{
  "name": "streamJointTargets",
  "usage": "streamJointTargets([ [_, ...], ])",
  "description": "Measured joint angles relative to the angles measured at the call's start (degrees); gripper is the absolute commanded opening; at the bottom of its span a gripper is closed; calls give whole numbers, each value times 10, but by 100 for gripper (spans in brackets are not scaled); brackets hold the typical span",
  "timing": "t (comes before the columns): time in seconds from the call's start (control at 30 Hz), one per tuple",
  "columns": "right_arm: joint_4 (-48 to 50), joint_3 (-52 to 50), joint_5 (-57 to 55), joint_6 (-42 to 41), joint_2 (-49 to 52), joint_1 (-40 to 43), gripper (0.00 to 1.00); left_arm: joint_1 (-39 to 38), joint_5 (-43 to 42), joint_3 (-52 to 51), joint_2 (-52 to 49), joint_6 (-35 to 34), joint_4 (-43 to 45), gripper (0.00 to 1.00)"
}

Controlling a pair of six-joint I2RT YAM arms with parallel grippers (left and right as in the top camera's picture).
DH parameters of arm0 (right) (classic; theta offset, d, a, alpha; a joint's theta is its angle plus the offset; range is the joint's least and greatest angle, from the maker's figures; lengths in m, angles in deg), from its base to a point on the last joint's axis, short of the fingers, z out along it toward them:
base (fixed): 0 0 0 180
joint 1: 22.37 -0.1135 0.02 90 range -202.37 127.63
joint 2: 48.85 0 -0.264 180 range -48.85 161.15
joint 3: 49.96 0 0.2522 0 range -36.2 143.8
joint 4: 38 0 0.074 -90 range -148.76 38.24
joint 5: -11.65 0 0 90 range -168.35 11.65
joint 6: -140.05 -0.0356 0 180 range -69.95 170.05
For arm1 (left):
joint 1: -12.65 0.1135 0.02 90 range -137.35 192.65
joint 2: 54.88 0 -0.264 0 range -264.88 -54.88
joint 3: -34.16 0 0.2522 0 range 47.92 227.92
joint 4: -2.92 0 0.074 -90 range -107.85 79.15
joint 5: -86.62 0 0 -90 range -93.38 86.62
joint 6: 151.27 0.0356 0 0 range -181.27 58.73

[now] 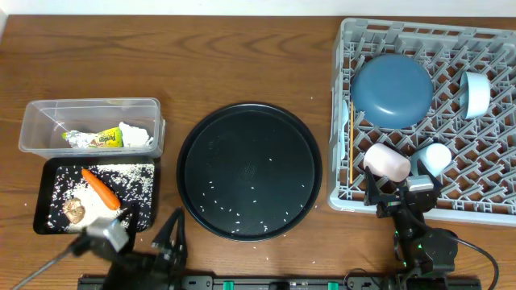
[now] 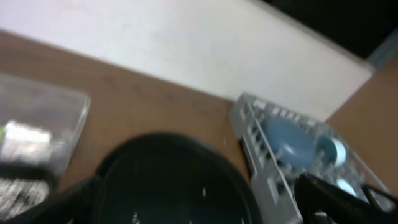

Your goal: Sort waste into correct bins and load items into the dishwasher rack

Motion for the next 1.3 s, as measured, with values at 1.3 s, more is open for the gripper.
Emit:
streamJointTargets([
  [1.3,0,0,0,0,0,0,99,85,3,-406,-1,157,438,98],
])
